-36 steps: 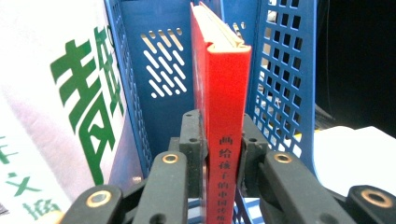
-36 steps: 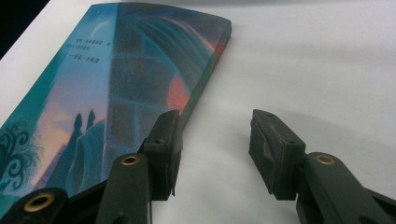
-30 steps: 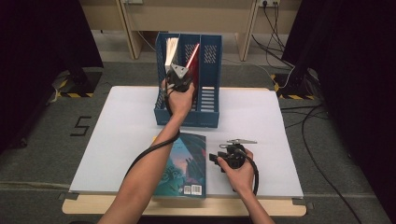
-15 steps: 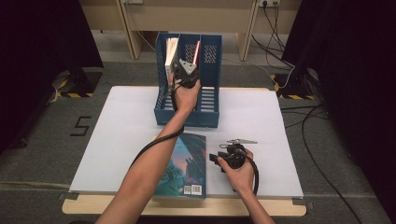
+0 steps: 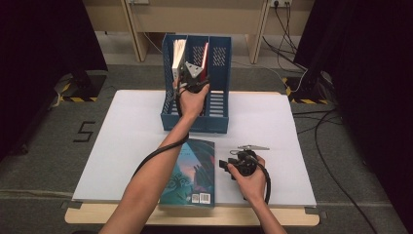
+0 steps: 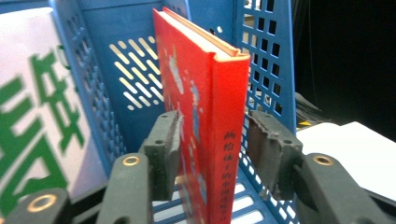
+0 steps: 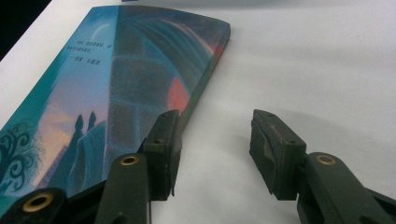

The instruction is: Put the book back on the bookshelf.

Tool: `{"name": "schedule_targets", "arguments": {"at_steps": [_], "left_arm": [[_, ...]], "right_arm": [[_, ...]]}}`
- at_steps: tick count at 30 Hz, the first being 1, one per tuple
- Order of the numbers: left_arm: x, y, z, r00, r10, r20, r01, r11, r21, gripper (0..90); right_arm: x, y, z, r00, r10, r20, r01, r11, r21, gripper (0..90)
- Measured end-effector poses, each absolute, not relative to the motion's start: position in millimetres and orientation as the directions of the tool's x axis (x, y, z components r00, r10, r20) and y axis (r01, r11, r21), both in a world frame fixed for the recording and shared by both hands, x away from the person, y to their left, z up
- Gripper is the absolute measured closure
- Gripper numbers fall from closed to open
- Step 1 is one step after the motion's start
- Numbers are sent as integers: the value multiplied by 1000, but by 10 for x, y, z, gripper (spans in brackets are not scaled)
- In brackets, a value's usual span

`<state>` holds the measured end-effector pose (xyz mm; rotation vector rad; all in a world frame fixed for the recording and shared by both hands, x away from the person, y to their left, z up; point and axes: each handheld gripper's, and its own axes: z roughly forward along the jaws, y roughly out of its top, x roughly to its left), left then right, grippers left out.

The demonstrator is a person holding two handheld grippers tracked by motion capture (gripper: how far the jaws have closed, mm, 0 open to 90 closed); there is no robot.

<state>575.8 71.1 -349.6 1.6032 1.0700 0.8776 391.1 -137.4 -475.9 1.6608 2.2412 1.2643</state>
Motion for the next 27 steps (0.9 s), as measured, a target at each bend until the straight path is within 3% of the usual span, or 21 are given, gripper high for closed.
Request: {"name": "schedule_targets", "arguments": {"at_steps": [21, 27], "left_arm": [[5510, 874, -3582, 389, 920, 36, 253, -145, 957, 437], [5402, 952, -3591, 409, 912, -25, 291, -105, 951, 426]], "right_arm": [[3923, -1382, -4758, -400, 832, 384, 758, 65, 649, 522], [3926, -1386, -4748, -399, 834, 382, 755, 62, 653, 519]]}}
